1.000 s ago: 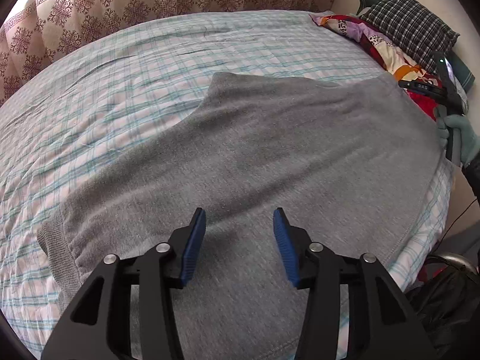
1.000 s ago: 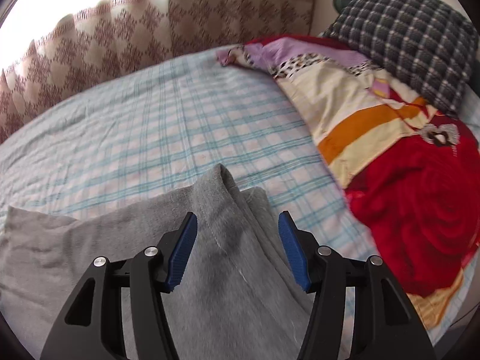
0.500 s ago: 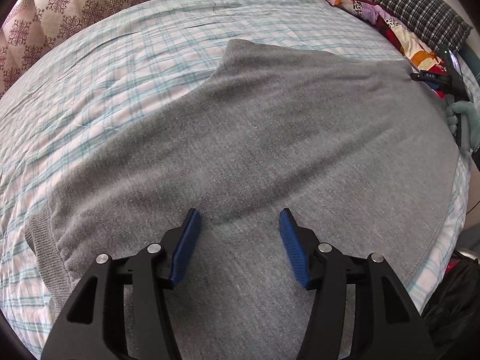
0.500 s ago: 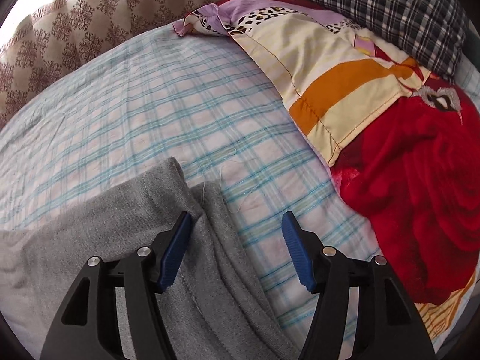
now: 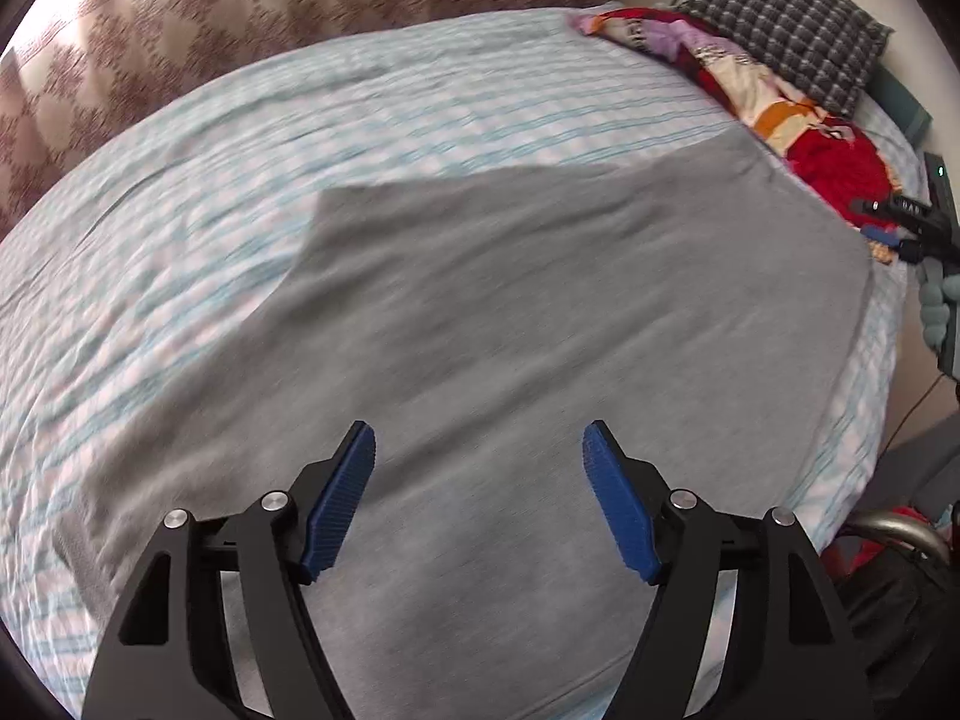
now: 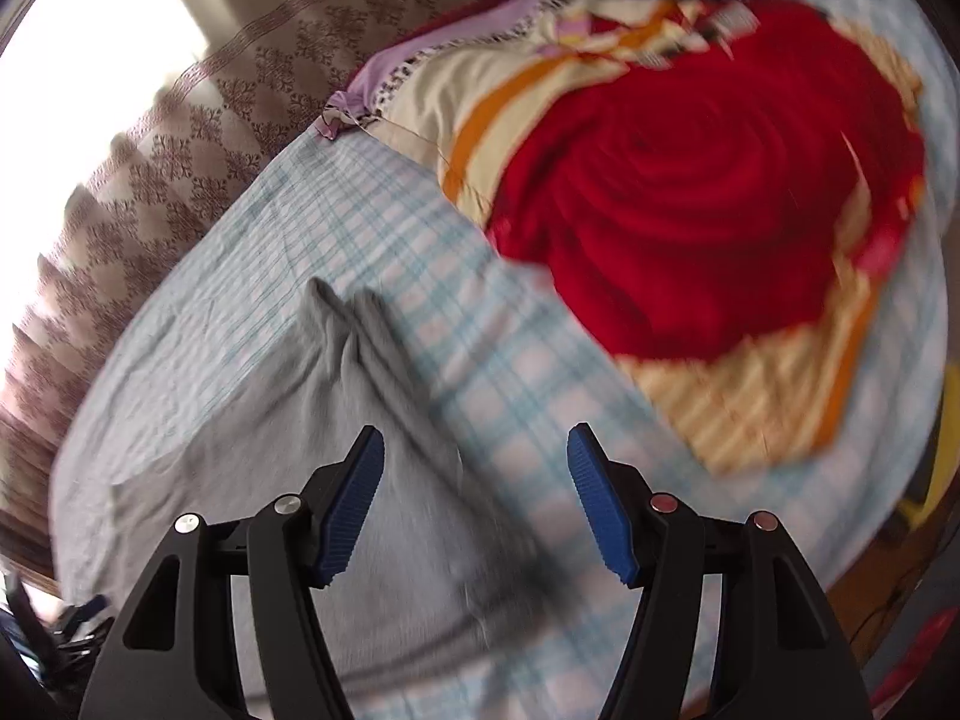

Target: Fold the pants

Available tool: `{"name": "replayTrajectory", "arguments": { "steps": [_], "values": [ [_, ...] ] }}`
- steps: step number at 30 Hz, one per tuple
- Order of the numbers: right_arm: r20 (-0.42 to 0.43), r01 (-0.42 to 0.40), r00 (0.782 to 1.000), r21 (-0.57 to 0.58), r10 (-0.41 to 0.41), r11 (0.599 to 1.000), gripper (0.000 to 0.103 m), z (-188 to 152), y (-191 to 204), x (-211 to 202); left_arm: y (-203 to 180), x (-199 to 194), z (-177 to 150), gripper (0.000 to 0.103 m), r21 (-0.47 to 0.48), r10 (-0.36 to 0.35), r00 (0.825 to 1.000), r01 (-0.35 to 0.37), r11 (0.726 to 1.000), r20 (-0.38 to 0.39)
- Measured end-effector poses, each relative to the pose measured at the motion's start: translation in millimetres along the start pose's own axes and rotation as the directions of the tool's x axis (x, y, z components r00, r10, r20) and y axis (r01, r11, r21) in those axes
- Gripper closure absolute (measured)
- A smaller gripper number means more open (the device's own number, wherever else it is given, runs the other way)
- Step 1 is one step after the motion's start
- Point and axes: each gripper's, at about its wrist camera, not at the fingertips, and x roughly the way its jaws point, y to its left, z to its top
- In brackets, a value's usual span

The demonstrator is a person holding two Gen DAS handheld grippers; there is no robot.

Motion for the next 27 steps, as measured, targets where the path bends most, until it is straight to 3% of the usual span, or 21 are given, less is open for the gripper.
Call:
{"name": "replayTrajectory", "arguments": {
  "steps": [4, 9, 15, 20, 23, 25, 27],
  "values": [
    [-0.033, -0.089, 0.995, 0.128, 0.094, 0.988, 0.039, -25, -17, -12, -29, 7, 17, 0.029, 0.025, -0.052, 0.999, 0.051, 0.998, 0.017],
    [-0.090, -0.175, 0.974, 0.286, 0.208, 0.942, 0.039, -55, -29, -8, -63, 17, 33, 0.029, 0.031, -0.129, 0.991, 0.128, 0.991, 0.028],
    [-0.112, -0.198, 0.965, 0.291, 0.239, 0.936, 0.038, -64, -15, 6, -93, 34, 42, 0.029, 0.023, -0.199, 0.980, 0.199, 0.980, 0.016],
    [-0.090, -0.168, 0.976, 0.259, 0.197, 0.951, 0.040, -55, -1, 22, -105, 51, 38, 0.029, 0.030, -0.222, 0.975, 0.223, 0.974, -0.028],
    [-0.072, -0.109, 0.989, 0.202, 0.126, 0.973, 0.054, -49, 10, 24, -114, 62, 31, 0.029, 0.041, -0.231, 0.971, 0.234, 0.971, -0.067],
    [-0.059, -0.078, 0.994, 0.163, 0.089, 0.983, 0.072, -49, 13, 23, -119, 71, 26, 0.029, 0.056, -0.225, 0.969, 0.232, 0.971, -0.099],
    [-0.050, -0.082, 0.995, 0.127, 0.089, 0.989, 0.078, -49, 19, 20, -124, 74, 22, 0.027, 0.079, -0.206, 0.973, 0.214, 0.974, -0.105]
  ]
}}
